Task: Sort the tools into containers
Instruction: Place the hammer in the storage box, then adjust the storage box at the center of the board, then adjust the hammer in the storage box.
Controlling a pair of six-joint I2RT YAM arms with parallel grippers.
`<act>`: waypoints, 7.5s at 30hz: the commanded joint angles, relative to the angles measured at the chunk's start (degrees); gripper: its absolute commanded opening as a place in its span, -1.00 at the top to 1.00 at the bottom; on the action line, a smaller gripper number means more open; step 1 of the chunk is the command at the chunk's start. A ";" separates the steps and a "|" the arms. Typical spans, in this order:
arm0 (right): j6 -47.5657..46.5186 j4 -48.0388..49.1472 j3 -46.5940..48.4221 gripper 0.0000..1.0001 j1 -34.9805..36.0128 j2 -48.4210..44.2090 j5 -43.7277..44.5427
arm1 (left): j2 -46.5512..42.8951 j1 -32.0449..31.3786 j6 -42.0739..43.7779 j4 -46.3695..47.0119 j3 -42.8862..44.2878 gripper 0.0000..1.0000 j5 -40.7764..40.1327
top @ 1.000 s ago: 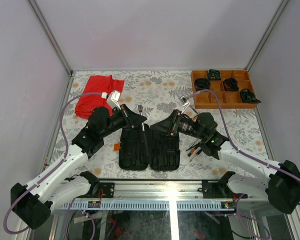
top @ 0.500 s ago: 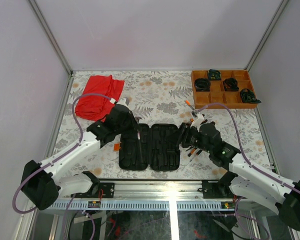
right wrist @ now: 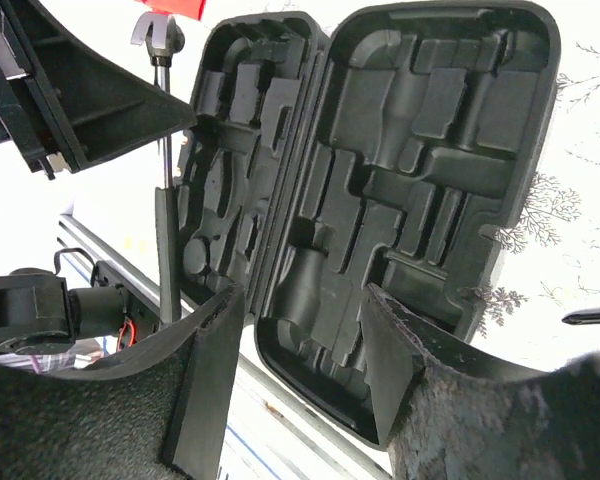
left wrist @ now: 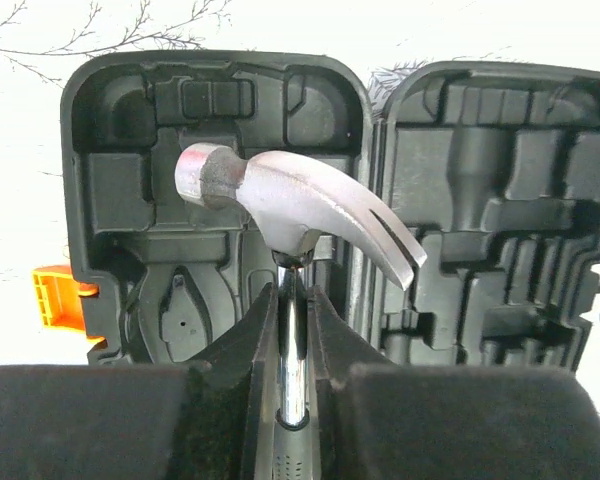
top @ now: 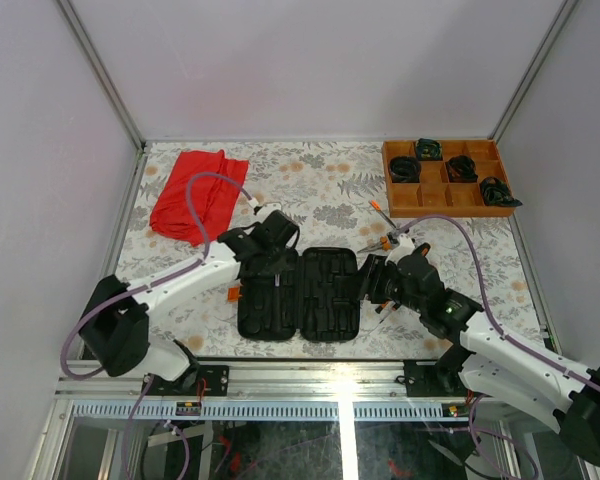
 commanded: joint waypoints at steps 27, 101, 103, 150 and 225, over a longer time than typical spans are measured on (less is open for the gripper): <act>-1.97 6.79 1.13 -0.17 0.38 10.07 -8.16 | 18.18 -2.11 -1.47 -5.88 10.42 0.91 -11.58; -23.72 -6.96 26.74 0.15 -6.90 41.13 -2.44 | -13.02 8.43 -8.34 13.19 -25.12 0.17 14.76; -24.45 -7.27 27.37 0.13 -6.90 40.22 -3.50 | -13.59 8.26 -8.55 12.65 -24.73 0.17 14.32; -12.67 -10.51 41.74 0.48 12.26 54.75 4.05 | -9.14 16.78 -4.10 24.12 -28.08 0.40 13.98; -13.34 -21.98 49.03 1.00 17.57 83.13 4.96 | -7.52 11.34 -6.08 27.72 -30.20 0.76 15.34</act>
